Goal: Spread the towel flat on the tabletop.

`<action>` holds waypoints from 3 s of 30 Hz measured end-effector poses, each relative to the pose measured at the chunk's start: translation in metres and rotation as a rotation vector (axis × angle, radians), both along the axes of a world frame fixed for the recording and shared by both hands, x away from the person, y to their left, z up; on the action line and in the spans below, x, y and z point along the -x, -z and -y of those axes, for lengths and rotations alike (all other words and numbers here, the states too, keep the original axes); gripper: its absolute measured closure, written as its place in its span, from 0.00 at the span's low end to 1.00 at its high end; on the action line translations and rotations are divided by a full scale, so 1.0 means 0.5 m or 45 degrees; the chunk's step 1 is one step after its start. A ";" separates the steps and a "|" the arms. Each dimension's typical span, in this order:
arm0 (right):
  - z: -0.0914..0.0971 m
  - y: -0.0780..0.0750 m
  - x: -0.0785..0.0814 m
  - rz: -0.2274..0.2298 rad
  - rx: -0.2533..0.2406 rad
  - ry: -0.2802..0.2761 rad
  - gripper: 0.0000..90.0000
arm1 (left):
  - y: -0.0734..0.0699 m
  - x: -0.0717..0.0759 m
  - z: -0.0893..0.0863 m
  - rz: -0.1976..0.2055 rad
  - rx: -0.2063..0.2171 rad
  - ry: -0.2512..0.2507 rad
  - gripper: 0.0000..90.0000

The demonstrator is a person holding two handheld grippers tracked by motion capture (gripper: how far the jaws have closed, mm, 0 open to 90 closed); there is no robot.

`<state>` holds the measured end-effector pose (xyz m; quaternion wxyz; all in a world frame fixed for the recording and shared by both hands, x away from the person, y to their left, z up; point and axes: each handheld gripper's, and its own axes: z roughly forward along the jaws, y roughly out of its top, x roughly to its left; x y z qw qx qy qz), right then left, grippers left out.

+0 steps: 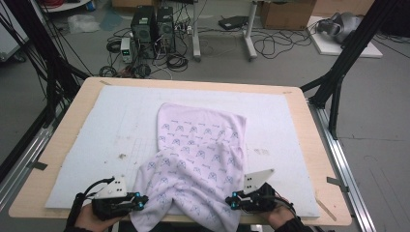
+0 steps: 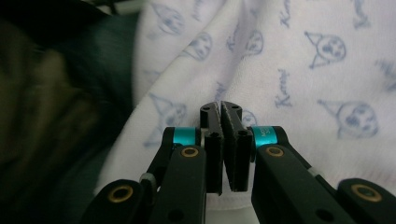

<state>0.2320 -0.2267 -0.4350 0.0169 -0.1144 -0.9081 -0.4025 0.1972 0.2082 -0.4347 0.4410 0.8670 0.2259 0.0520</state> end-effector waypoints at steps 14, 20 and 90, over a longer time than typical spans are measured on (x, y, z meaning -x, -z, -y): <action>-0.012 -0.002 -0.078 0.023 -0.020 0.146 0.61 | 0.016 -0.118 0.005 -0.019 -0.033 -0.149 0.64; -0.026 0.015 -0.092 0.076 0.057 0.137 0.93 | 0.023 -0.124 0.017 -0.016 -0.046 -0.139 0.94; -0.020 0.011 -0.043 -0.033 0.062 0.022 0.98 | 0.016 -0.029 0.008 -0.056 -0.051 -0.032 0.99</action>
